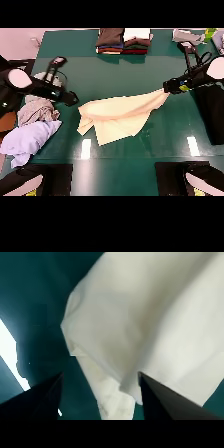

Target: Fold the shirts.

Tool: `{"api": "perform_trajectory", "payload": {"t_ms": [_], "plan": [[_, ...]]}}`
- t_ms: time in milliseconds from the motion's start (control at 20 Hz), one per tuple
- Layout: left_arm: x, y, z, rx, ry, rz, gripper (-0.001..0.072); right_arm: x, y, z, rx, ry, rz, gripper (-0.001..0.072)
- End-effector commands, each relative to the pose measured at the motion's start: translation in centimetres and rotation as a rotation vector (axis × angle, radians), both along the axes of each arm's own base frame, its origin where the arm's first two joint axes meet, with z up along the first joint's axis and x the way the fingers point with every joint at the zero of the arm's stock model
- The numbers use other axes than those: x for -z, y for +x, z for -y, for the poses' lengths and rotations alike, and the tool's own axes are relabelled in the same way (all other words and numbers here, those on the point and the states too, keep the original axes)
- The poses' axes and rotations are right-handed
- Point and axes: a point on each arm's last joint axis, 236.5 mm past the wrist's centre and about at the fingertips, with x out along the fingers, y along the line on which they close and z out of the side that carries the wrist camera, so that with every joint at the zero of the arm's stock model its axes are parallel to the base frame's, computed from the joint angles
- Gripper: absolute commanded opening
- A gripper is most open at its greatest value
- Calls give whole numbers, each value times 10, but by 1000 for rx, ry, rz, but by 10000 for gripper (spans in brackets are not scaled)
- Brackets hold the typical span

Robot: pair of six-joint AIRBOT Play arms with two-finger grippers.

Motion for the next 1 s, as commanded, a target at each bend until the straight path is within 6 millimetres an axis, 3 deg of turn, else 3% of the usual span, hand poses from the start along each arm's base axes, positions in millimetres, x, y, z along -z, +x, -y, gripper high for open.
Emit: {"api": "perform_trajectory", "payload": {"t_ms": [0, 100, 400, 600, 750, 800, 900, 950], "plan": [[-1, 3, -35, -91, 5, -49, 561, 2, 1, 0, 2, 3, 2, 15], [24, -16, -36, -86, 9, -138, 561, 0, 5, -1, 2, 7, 19, 15], [115, -70, -7, -69, -10, -299, 561, -2, 9, -3, 2, 14, 39, 15], [143, -88, 22, -5, 14, -351, 561, -2, 9, -3, 12, 19, 37, 15], [157, -90, 30, -29, 22, -386, 547, -2, 8, -3, 12, 18, 34, 15], [157, -89, 29, -35, 24, -382, 429, -2, 8, -3, 12, 18, 34, 15], [152, -81, 24, -18, 54, -352, 51, -3, 9, -3, 12, 19, 39, 15], [147, -74, 21, -7, 75, -325, 28, -5, 9, -2, 13, 18, 43, 14]]}}
